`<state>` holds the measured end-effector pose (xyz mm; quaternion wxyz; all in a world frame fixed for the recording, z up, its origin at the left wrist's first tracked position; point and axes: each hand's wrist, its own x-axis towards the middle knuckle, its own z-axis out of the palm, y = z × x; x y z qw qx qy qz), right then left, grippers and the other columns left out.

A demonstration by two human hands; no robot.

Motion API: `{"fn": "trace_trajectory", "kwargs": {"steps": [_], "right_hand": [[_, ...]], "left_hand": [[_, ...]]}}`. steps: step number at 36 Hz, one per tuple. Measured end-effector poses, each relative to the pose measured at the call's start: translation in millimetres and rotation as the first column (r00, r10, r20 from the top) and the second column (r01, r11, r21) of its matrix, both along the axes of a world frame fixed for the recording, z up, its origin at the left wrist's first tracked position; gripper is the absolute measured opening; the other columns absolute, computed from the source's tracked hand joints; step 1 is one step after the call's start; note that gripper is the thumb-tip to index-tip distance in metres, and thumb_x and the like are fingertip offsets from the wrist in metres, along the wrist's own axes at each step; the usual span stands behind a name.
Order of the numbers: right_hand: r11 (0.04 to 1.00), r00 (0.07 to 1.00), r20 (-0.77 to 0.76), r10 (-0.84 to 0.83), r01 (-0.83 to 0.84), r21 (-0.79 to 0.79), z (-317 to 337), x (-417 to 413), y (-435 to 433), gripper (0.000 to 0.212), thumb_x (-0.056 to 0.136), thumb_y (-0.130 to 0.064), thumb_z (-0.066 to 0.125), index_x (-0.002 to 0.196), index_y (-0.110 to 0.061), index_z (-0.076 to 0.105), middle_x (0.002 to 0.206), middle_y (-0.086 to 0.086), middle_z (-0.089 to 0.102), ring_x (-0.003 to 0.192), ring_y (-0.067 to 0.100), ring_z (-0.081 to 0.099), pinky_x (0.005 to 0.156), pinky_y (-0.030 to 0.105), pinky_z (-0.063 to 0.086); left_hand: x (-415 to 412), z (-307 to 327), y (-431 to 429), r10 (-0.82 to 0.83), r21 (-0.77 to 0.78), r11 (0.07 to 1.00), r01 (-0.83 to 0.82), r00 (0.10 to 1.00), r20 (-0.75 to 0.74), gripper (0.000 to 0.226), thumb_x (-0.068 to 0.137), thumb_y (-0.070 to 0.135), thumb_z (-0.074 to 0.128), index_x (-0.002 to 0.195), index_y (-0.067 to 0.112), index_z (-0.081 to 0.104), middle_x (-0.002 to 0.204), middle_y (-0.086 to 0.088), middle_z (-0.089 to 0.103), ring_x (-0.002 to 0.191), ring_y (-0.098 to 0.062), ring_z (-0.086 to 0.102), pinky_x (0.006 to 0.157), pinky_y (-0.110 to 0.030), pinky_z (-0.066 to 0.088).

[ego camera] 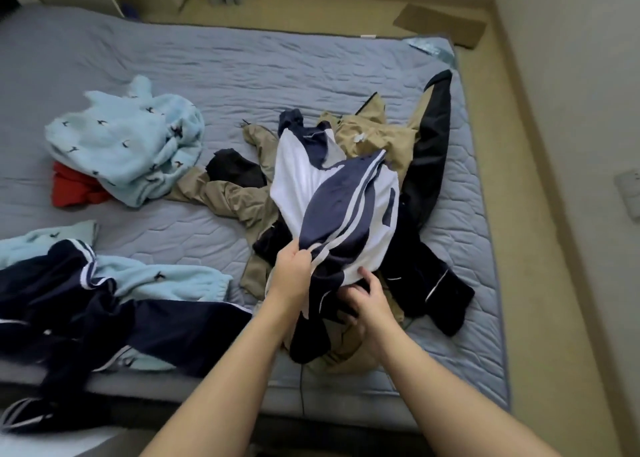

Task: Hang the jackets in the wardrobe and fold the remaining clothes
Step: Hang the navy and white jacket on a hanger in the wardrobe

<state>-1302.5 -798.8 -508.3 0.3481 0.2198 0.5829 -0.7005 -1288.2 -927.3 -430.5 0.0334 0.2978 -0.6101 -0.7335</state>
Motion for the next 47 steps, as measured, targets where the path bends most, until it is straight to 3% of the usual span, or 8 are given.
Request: {"fn": "trace_trajectory", "kwargs": {"steps": [12,20,23,28,32,36,40,47], "right_hand": [[0.847,0.963,0.235,-0.129,0.23,-0.479,233.0,33.2,23.5,0.044,0.098,-0.042,0.038,0.123,-0.012,0.058,0.107,0.012,0.063,0.095,0.025,0.056,0.094,0.035,0.041],[0.712,0.982,-0.151,0.114,-0.187,-0.677,357.9,53.3,64.8,0.067,0.092,-0.029,0.057,0.151,-0.021,0.025,0.145,0.013,0.044,0.128,0.029,0.051,0.107,0.044,0.039],[0.675,0.937,-0.306,0.167,-0.335,-0.658,378.7,61.6,84.7,0.09,0.08,-0.015,0.069,0.145,-0.049,0.018,0.141,0.01,0.049,0.119,0.029,0.058,0.088,0.041,0.053],[0.689,0.918,-0.38,0.111,-0.347,-0.636,423.6,68.8,102.2,0.072,0.077,-0.004,0.063,0.138,-0.035,0.042,0.103,0.015,0.068,0.09,0.026,0.067,0.08,0.036,0.054],[0.693,0.932,-0.357,0.058,-0.295,-0.658,452.7,75.7,105.0,0.05,0.083,0.0,0.057,0.129,-0.02,0.053,0.08,0.012,0.069,0.072,0.021,0.069,0.069,0.034,0.059],[0.713,0.947,-0.318,0.053,-0.259,-0.652,480.0,79.6,98.6,0.036,0.094,0.006,0.044,0.123,-0.012,0.054,0.082,0.015,0.07,0.07,0.022,0.07,0.057,0.029,0.058],[0.784,0.93,-0.367,0.02,-0.243,-0.572,506.9,79.9,87.6,0.034,0.095,0.007,0.041,0.122,-0.011,0.051,0.087,0.015,0.059,0.073,0.022,0.059,0.049,0.024,0.054],[0.767,0.893,-0.45,-0.019,-0.276,-0.58,535.3,76.5,74.1,0.029,0.093,0.009,0.039,0.114,-0.007,0.052,0.081,0.015,0.056,0.058,0.017,0.063,0.051,0.024,0.053]], "left_hand": [[35.2,239.6,38.4,0.166,0.35,0.935,-0.049,0.936,-0.312,0.038,0.071,0.006,0.042,0.102,-0.007,0.061,0.095,-0.025,0.067,0.089,-0.034,0.067,0.073,-0.037,0.057],[75.8,322.4,71.3,0.427,0.587,0.78,-0.217,0.87,-0.246,0.027,0.094,0.008,0.032,0.088,0.003,0.058,0.075,-0.01,0.065,0.065,-0.018,0.066,0.057,-0.022,0.055],[86.8,342.1,76.1,0.473,0.634,0.737,-0.234,0.849,-0.236,0.025,0.095,0.01,0.033,0.083,0.008,0.055,0.077,-0.008,0.059,0.072,-0.019,0.06,0.074,-0.026,0.05],[103.0,363.0,83.3,0.541,0.653,0.714,-0.251,0.79,-0.289,0.023,0.092,0.0,0.034,0.082,0.008,0.053,0.074,-0.005,0.057,0.072,-0.016,0.057,0.068,-0.022,0.051],[128.0,372.1,86.4,0.318,0.17,0.945,-0.28,0.909,-0.27,0.021,0.09,0.0,0.042,0.081,0.01,0.058,0.062,0.001,0.067,0.06,-0.011,0.065,0.053,-0.021,0.052],[152.2,377.9,83.8,-0.024,-0.437,0.895,-0.089,0.969,-0.246,0.011,0.085,0.012,0.063,0.088,0.022,0.062,0.08,0.005,0.068,0.081,-0.015,0.064,0.073,-0.027,0.052],[167.1,384.7,89.2,-0.414,-0.49,0.816,0.306,0.901,-0.127,0.044,0.061,0.046,0.072,0.101,0.035,0.059,0.094,0.012,0.067,0.084,-0.006,0.067,0.062,-0.015,0.049],[125.9,401.4,81.9,-0.263,-0.714,0.693,0.101,0.957,-0.12,0.024,0.092,0.017,0.058,0.07,0.028,0.057,0.061,0.007,0.058,0.061,-0.021,0.057,0.06,-0.037,0.049]]}}
